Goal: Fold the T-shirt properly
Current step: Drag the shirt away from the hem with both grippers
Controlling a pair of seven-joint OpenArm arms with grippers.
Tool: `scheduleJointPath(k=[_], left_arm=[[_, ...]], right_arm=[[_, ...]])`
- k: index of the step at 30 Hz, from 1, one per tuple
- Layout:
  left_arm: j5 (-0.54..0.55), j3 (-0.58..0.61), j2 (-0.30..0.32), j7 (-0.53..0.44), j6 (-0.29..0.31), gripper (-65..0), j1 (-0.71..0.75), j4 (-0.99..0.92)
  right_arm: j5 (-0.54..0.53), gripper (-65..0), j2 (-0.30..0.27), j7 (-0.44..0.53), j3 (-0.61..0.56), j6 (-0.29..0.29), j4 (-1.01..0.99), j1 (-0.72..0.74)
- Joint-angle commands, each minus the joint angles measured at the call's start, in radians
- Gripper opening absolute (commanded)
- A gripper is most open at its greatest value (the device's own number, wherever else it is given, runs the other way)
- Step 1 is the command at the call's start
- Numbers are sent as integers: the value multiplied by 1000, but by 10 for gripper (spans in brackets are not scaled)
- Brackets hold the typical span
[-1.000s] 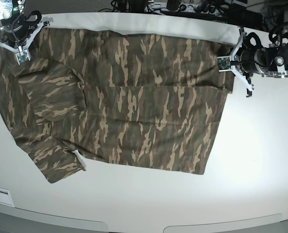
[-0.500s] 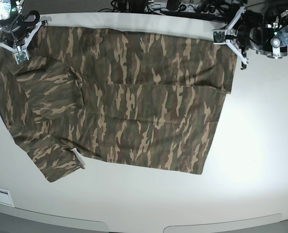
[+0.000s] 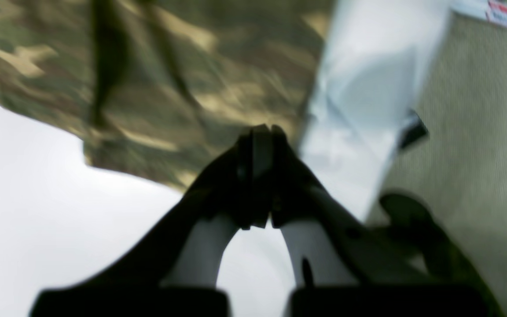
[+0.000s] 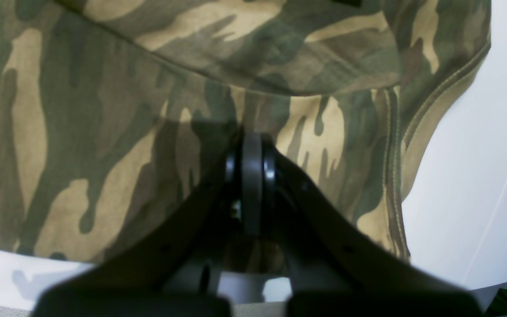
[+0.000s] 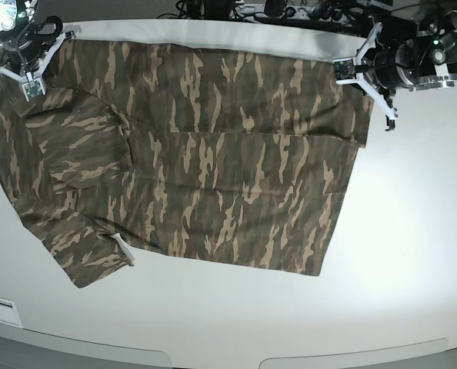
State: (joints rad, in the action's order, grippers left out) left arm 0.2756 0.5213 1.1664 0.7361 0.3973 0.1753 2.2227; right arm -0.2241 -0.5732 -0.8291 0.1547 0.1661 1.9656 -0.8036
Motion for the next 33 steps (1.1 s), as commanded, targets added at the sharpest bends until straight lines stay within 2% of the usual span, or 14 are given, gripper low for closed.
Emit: scheduleJointPath(k=[1, 5, 7, 10, 13, 16, 21, 25, 30, 33], left_arm=[[-6, -10, 2, -16, -6, -650, -22, -12], [29, -10, -77, -25, 56, -650, -74, -116], [28, -10, -119, -23, 59, -650, -94, -166], [31, -9, -166, 32, 63, -650, -100, -222], [96, -9, -195, 128, 128, -650, -88, -270], [142, -9, -199, 190, 184, -650, -44, -279], [150, -9, -197, 246, 188, -650, 66, -220], [92, -10, -183, 249, 187, -650, 143, -172], [-37, -10, -165, 243, 140, -650, 165, -163], [-75, -10, -141, 230, 110, -650, 165, -163]], right_arm=[[-71, -650, 8, -154, -16, 51, -35, -35], [-95, -650, 8, -151, -16, 51, -35, -35], [-93, -650, 8, -151, -16, 51, -35, -35], [-94, -650, 8, -151, -16, 51, -35, -35], [-94, -650, 8, -151, -16, 51, -35, -35], [-93, -650, 8, -151, -16, 56, -35, -35], [-91, -650, 8, -152, -16, 62, -35, -35], [-90, -650, 8, -152, -16, 62, -35, -35], [-51, -650, 8, -157, -16, 53, -35, -35], [35, -650, 8, -182, -16, -10, -35, -35]])
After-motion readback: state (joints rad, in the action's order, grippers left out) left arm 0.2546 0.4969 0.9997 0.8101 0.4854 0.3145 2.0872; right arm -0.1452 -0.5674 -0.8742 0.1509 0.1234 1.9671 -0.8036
